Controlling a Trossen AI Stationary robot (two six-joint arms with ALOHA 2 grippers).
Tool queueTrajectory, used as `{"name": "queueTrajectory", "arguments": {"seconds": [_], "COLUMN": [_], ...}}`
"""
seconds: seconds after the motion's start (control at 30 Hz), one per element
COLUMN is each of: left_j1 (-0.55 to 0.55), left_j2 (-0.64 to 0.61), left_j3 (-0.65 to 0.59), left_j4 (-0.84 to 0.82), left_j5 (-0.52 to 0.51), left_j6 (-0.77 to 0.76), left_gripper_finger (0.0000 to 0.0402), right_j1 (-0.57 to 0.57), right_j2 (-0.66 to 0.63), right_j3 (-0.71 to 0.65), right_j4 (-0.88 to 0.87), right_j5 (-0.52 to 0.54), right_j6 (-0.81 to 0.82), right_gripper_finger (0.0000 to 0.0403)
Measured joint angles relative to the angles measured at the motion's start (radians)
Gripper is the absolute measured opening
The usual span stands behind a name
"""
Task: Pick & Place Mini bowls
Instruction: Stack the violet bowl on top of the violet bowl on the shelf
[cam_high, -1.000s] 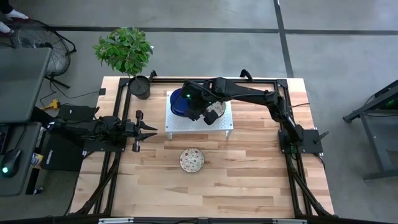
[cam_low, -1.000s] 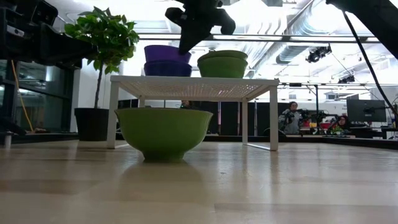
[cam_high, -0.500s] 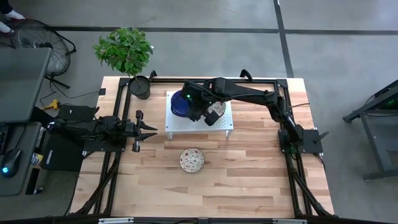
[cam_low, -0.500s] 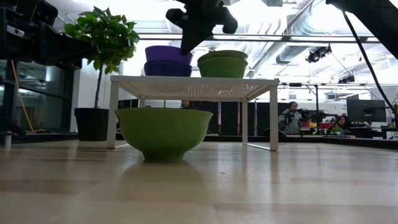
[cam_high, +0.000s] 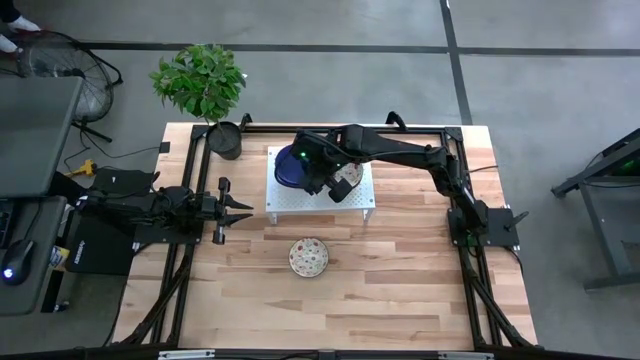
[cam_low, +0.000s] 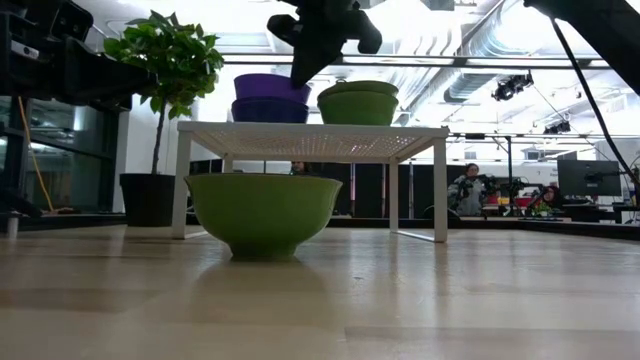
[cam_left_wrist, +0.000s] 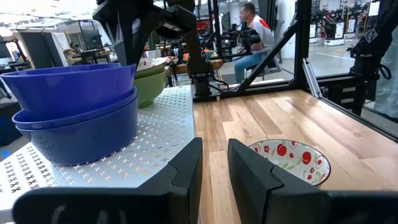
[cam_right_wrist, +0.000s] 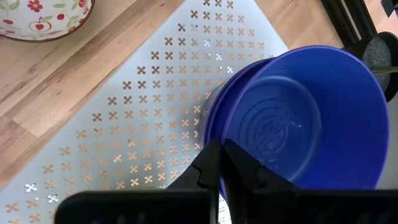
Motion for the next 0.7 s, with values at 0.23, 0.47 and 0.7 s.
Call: {"name": "queueTrajectory", "arguments": {"seconds": [0.23, 0.47, 0.7], "left_j1": [0.0, 0.0, 0.0], "left_j2": [0.0, 0.0, 0.0], "left_j3": [0.0, 0.0, 0.0], "left_j4": [0.0, 0.0, 0.0], "left_j5": [0.0, 0.0, 0.0], "left_j6": [0.0, 0.0, 0.0], "left_gripper_finger": [0.0072, 0.0072, 0.0072], "right_j1": [0.0, 0.0, 0.0], "right_j2": [0.0, 0.0, -0.001], "right_j3": [0.0, 0.0, 0.0], "right_j4": [0.004, 0.018, 0.017], "right_j5": [-0.029, -0.058, -0.044], "right_j6": [0.001, 0.023, 0.03], "right_gripper_finger": [0.0001, 0.0001, 0.0046]}}
